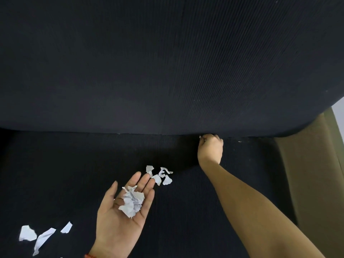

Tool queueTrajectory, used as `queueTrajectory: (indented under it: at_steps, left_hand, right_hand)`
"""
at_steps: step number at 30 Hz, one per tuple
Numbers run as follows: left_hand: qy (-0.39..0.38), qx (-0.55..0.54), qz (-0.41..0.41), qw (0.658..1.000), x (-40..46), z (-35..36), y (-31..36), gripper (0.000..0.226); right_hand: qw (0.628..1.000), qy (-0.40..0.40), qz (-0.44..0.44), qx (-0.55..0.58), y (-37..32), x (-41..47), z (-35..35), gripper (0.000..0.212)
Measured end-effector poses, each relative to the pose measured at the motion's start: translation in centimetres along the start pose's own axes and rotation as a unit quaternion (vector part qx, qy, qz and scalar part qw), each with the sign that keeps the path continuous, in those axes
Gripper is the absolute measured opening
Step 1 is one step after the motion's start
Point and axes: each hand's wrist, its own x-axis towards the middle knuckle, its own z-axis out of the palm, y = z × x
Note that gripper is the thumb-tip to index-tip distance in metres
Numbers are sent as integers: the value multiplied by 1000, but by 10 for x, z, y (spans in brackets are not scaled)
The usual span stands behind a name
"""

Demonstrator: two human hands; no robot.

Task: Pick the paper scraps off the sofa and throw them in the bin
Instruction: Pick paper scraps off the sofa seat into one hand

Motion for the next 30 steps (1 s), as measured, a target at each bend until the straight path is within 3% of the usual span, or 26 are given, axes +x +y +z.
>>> queueTrajectory:
  at_steps: [5,8,12,14,17,21,25,30]
  left_hand:
    - [46,-17,-37,998,-5,3,-1,70]
    - [63,-8,-41,997,-4,7,4,68]
    - [163,-81,-72,981,-5,5,-5,68]
    - [182,-88,-52,978,-5,16,-3,62]
    - [308,-64,-5,949,-10,35,-9,52]
    - [375,-75,26,924,-3,60,-8,49]
    - [396,-76,31,915,8,80,-8,44]
    - [391,-43,28,919,11,103,-4,42]
  right_hand:
    - [995,-39,-69,-62,9,3,-12,19]
    - [996,-39,-65,-46,14,1,-15,20]
    - [999,-36,-10,38,8,-4,-19,20]
    - [995,-40,24,93,0,-11,-22,19]
    - [979,-62,68,181,-15,-39,-37,19]
    - [959,-82,58,266,-33,-91,-70,16]
    - [935,-96,33,339,-58,-145,-112,13]
    - [930,-131,-56,339,-82,-200,-141,12]
